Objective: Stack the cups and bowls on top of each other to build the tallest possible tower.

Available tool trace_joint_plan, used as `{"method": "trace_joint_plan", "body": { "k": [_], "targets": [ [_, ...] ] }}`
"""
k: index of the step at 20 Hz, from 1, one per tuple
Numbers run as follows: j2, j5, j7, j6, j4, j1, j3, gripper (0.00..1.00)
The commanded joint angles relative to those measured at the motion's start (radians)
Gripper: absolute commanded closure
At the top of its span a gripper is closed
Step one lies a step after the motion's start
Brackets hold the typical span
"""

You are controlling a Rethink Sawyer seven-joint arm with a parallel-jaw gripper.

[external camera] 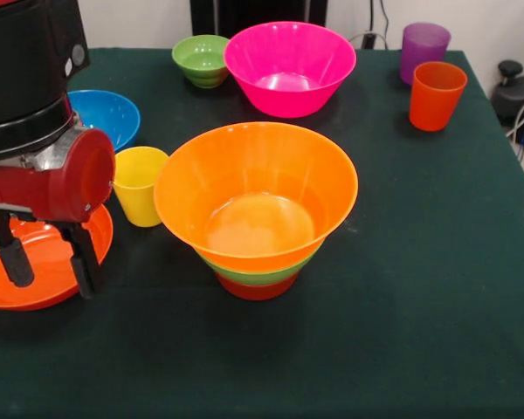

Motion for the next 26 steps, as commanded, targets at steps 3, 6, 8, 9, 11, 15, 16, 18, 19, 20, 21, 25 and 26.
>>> {"method": "trace_joint_plan", "body": {
  "k": [3,6,8,9,11,15,16,18,19,20,21,25,26],
  "targets": [
    [0.041,-0.07,-0.313,0.067,0.003,0.017,0.035,0.0],
    [0.013,-0.051,-0.281,-0.008,0.075,0.026,-0.01,0.0],
    [-0.009,-0.039,-0.267,-0.039,0.129,0.026,-0.033,0.0],
    [-0.018,-0.036,-0.268,-0.055,0.151,0.025,-0.041,0.0],
    [-0.016,-0.043,-0.269,-0.053,0.147,0.032,-0.042,0.0],
    [0.002,-0.063,-0.278,-0.029,0.108,0.048,-0.037,0.0],
    [0.009,-0.069,-0.28,-0.014,0.092,0.052,-0.033,0.0],
    [0.02,-0.082,-0.29,0.006,0.064,0.058,-0.026,0.0],
    [0.02,-0.084,-0.288,0.011,0.064,0.059,-0.028,0.0],
    [0.023,-0.089,-0.291,0.017,0.055,0.061,-0.027,0.0],
    [0.023,-0.091,-0.292,0.019,0.054,0.061,-0.028,0.0],
    [0.024,-0.086,-0.308,0.012,0.058,0.056,-0.025,0.0],
    [0.016,-0.072,-0.305,-0.005,0.084,0.048,-0.03,0.0]
  ]
}}
